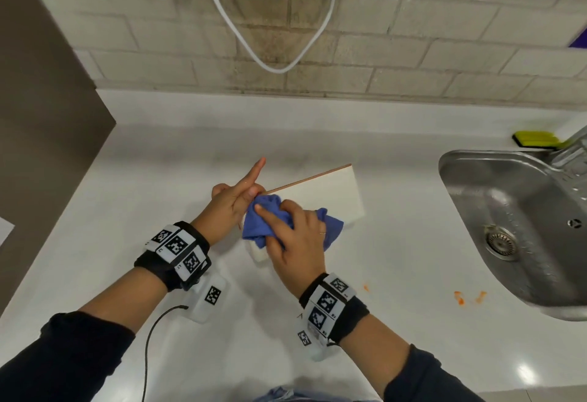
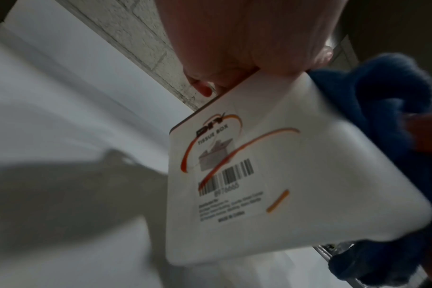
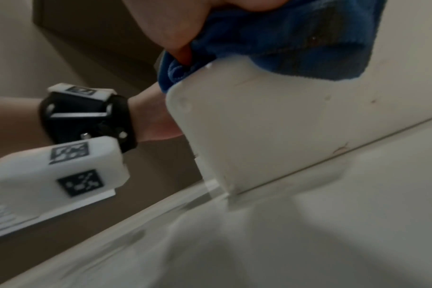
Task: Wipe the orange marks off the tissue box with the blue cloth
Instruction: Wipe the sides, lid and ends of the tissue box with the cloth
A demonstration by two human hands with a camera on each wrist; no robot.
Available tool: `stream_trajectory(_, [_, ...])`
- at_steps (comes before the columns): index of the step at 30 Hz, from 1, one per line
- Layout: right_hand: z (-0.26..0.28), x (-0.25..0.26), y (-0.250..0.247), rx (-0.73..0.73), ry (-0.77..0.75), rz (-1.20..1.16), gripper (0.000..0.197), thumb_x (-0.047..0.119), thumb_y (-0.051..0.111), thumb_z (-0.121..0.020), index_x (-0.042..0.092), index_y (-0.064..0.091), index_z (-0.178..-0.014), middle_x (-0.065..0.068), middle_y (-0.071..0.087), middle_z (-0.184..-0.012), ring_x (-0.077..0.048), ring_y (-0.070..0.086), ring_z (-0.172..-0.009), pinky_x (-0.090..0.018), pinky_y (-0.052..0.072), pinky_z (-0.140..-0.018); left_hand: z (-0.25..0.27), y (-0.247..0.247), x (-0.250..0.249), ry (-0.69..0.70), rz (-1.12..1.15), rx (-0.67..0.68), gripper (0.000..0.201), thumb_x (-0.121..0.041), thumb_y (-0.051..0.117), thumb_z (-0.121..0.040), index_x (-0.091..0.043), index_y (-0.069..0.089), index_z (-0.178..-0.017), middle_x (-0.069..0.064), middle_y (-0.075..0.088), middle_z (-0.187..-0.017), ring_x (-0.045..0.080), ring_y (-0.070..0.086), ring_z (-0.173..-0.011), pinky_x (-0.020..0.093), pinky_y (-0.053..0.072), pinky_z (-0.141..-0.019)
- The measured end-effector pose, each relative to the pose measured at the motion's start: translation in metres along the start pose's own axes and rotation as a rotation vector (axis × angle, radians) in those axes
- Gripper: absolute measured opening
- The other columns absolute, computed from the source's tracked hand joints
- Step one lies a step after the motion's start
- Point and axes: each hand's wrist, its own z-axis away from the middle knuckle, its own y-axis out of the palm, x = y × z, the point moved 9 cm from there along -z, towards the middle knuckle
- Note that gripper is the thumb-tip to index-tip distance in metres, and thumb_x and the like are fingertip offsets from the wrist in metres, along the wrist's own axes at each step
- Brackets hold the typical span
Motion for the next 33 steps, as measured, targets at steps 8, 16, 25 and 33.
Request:
stream_trajectory(8, [0.018,0.022,0.006,0.367,-0.442,-0.098,0.015,0.022,0.054,-0.075,0.024,0.069,-0.077,-0.002,0.063,-0.103,-0.019,0.043,-0.088,-0.035,0.03,-0.079,-0.006,0.003,0.005,-0.027,0.005,0.084,0.053,-0.079,0.035,-0.073,-0.056,0.048,-0.119,-0.022,0.063,-0.109,0.024,0.049,-0.116,0.046,0.028,-0.11])
stream_trajectory(16, [0.011,-0.049,-0.031,0.348,-0.283,-0.011,0.018,0.017,0.048,-0.07,0.017,0.064,-0.063,-0.01,0.062,-0.097,-0.019,0.043,-0.089,-0.032,0.028,-0.082,-0.002,0.0,-0.014,0.037,0.004,0.069,0.026,-0.057,0.041,-0.083,-0.061,0.056,-0.103,-0.027,0.06,-0.113,0.009,0.057,-0.109,0.051,0.034,-0.104])
stream_trajectory(25, [0.001,-0.092,-0.061,-0.206,0.343,-0.216,0.029,0.029,0.04,-0.074,0.027,0.062,-0.093,-0.01,0.05,-0.106,-0.027,0.045,-0.101,-0.043,0.036,-0.09,0.005,0.007,-0.025,0.128,0.042,0.06,0.034,-0.072,0.039,-0.079,-0.06,0.054,-0.107,-0.014,0.062,-0.109,0.008,0.06,-0.098,0.033,0.044,-0.092])
stream_trajectory(33, [0.031,0.026,0.009,0.206,-0.269,-0.054,0.026,0.024,0.053,-0.078,0.029,0.059,-0.103,0.001,0.043,-0.118,-0.026,0.043,-0.092,-0.038,0.031,-0.079,0.008,0.009,-0.024,0.167,-0.074,0.089,0.044,-0.079,0.03,-0.075,-0.065,0.045,-0.113,-0.016,0.062,-0.108,0.004,0.051,-0.103,0.028,0.021,-0.104])
